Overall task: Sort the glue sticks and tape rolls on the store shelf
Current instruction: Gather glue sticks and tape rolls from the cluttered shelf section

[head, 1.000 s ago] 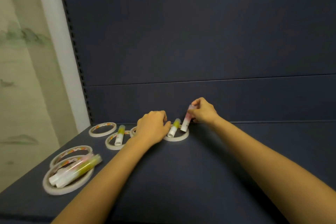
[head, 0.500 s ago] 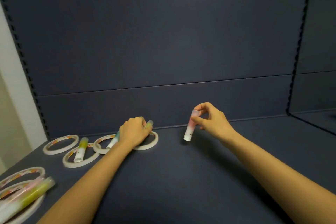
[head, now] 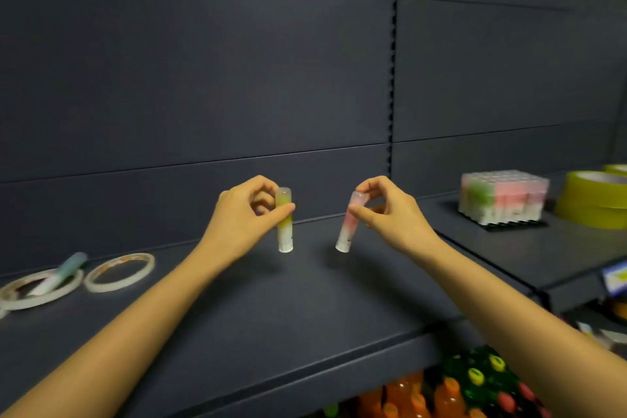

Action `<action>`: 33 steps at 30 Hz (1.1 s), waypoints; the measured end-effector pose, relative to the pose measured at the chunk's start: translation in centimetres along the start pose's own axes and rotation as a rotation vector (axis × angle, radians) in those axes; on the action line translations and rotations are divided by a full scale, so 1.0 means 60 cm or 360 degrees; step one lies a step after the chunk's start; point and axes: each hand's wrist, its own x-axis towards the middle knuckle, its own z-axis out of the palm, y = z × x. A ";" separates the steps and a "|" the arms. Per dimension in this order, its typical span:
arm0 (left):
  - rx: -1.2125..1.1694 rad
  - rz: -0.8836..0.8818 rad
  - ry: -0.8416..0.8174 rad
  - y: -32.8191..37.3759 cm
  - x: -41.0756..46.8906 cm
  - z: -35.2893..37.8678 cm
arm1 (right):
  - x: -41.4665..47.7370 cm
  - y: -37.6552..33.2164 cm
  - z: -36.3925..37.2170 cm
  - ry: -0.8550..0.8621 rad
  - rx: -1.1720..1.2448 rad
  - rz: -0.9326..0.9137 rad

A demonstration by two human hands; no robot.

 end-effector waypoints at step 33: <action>0.0085 0.0098 -0.0203 0.195 0.134 0.573 | 0.016 0.308 -0.444 0.0320 -0.0338 -0.0176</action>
